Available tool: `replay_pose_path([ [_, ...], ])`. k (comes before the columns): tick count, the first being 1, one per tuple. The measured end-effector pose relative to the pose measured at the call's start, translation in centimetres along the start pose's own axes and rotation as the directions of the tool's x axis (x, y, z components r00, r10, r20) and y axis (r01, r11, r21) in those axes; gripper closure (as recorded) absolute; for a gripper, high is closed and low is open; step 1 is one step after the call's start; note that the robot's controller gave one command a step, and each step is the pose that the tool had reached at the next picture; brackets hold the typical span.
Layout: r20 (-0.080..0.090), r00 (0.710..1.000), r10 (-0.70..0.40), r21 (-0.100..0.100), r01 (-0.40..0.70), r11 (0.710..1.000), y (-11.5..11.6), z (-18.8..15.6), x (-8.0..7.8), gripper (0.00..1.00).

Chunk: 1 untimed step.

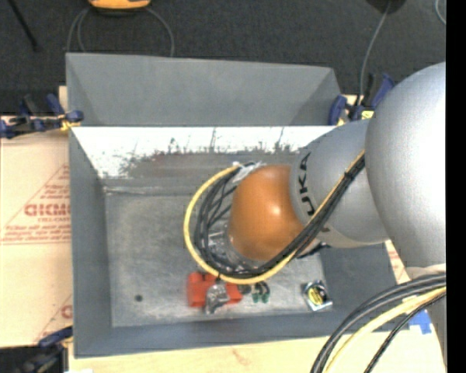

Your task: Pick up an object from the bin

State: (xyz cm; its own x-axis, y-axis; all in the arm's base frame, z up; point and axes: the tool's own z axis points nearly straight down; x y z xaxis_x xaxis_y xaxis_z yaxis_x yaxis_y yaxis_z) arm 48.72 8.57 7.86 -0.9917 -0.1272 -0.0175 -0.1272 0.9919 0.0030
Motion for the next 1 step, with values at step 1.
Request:
replay_pose_path([
  [1,-0.009,1.0,0.006,0.0,-0.006,1.0,0.02,-0.12,-0.21,1.0],
])
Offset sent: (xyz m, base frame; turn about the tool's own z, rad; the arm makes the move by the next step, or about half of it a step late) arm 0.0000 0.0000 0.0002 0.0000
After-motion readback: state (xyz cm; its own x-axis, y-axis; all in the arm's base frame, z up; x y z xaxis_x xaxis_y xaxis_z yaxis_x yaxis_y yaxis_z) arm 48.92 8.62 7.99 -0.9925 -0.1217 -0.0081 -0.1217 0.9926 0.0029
